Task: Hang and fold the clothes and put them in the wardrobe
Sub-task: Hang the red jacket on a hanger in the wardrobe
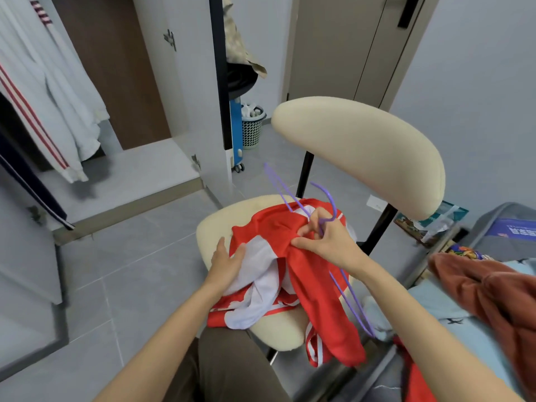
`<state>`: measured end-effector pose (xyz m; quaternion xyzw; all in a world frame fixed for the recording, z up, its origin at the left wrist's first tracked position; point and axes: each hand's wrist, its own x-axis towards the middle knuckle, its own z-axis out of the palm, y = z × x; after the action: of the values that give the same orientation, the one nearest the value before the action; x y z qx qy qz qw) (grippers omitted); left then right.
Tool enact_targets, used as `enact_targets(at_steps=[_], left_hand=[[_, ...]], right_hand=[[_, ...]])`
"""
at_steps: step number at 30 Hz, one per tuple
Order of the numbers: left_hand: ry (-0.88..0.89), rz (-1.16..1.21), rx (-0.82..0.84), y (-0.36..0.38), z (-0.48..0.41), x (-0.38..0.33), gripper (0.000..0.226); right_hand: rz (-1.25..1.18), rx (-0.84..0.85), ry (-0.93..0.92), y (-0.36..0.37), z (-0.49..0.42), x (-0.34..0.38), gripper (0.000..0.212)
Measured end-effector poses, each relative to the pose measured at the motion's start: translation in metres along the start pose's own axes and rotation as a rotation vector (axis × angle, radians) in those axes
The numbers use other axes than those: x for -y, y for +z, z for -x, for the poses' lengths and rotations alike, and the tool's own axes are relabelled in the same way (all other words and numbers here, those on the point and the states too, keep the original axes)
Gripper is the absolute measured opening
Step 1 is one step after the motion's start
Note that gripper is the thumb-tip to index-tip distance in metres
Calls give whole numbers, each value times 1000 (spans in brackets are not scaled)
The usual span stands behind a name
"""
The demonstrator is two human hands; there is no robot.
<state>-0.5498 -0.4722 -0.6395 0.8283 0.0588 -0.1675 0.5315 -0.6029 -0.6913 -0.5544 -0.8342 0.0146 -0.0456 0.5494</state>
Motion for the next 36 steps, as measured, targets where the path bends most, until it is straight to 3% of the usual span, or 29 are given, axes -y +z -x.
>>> enact_targets(at_steps=[3, 6, 10, 13, 15, 18, 21, 25, 29, 31, 36], left_hand=[[-135, 0, 34, 5, -14, 7, 99], [-202, -142, 136, 11, -19, 20, 101], [-245, -264, 140, 14, -24, 25, 115], [-300, -336, 167, 15, -25, 26, 107], [-301, -320, 130, 15, -23, 28, 86], [-221, -121, 107, 16, -19, 27, 40], [-57, 78, 56, 17, -7, 12, 11], [261, 200, 14, 12, 12, -22, 7], [509, 210, 252, 21, 33, -59, 17], [581, 83, 399, 33, 41, -63, 22], [623, -287, 627, 64, 52, -28, 8]], right_hand=[[34, 83, 129, -4, 7, -5, 52], [242, 89, 237, -10, 13, -19, 50], [471, 19, 218, -18, 18, -32, 38], [493, -26, 199, -20, 16, -32, 33], [502, -31, 208, -18, 13, -30, 33], [439, -90, 248, -16, 12, -25, 36], [349, -178, 255, -19, 14, -13, 35], [226, -307, 211, -30, 13, 13, 43], [192, -319, 110, -46, 14, 40, 42], [200, -300, 108, -53, 17, 46, 34], [167, -278, 165, -63, 28, 25, 34]])
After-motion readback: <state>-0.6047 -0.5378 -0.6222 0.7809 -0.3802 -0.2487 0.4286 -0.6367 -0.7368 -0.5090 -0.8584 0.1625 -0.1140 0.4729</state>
